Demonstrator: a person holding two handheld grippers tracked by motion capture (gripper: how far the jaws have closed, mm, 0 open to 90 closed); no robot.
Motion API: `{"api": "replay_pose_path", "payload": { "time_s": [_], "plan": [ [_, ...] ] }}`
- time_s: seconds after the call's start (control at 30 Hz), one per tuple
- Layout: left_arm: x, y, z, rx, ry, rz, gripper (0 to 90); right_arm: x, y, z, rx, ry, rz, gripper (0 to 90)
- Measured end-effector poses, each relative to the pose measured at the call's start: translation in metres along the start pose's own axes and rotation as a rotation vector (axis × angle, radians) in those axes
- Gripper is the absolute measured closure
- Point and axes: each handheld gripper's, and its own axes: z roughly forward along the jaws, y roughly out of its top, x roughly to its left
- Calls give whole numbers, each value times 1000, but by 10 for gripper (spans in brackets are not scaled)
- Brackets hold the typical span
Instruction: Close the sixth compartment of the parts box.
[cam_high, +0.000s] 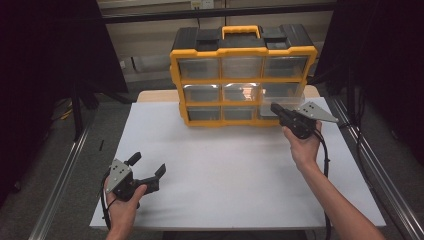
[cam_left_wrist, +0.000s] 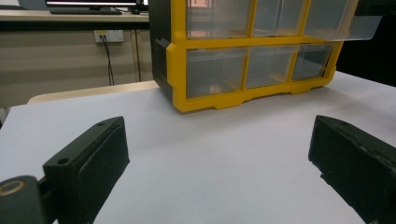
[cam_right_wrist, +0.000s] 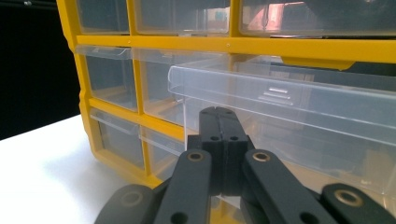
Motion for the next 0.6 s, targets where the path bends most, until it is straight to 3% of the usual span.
{"api": "replay_pose_path", "payload": {
  "time_s": [0.07, 0.47, 0.5, 0.53, 0.6],
  "plan": [
    [1, 1, -1, 4, -11, 14, 49, -1, -1, 0, -2, 5, 4, 900],
    [0, 0, 0, 0, -4, -3, 49, -6, -4, 4, 5, 1, 3, 900],
    [-3, -1, 3, -29, 2, -42, 49, -6, -3, 5, 3, -4, 5, 900],
    [-1, 0, 0, 3, -7, 3, 49, -6, -3, 5, 8, -7, 5, 900],
    [0, 0, 1, -4, -14, 0, 49, -7, -3, 5, 7, -13, 2, 900]
  ]
}}
